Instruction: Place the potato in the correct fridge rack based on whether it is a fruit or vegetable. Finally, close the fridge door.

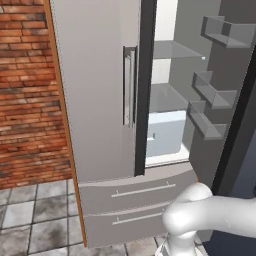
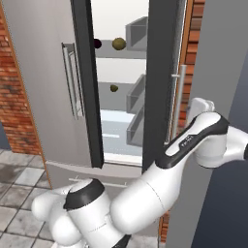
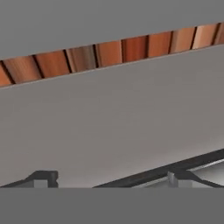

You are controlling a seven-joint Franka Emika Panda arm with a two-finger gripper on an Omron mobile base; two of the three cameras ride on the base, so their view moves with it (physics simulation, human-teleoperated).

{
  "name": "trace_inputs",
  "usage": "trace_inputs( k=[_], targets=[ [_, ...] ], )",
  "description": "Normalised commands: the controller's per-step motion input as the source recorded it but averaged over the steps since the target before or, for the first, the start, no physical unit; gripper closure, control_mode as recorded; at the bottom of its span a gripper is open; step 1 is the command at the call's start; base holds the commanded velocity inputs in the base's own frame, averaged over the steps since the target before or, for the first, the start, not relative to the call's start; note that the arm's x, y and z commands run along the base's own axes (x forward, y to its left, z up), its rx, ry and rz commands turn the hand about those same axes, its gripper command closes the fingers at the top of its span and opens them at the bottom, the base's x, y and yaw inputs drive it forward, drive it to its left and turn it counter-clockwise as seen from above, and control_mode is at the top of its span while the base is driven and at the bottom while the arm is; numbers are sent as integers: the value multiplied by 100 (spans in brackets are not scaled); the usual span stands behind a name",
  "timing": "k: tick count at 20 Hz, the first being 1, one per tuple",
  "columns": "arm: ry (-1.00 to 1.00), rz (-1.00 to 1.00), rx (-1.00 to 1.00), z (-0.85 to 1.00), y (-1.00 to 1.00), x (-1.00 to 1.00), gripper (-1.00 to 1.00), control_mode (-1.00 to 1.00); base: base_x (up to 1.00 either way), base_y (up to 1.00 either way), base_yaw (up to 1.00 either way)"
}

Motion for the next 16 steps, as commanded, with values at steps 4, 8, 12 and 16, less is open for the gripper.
trace_inputs(
  k=[4,8,12,16],
  targets=[
    [-10,24,0,-7,60,6,-100,-100,0,0,0],
    [-13,27,-4,-18,92,0,-100,-100,0,0,0],
    [-13,25,-6,-18,100,3,-100,-100,0,0,0],
    [-12,17,-6,-6,100,32,-100,-100,0,0,0]
  ],
)
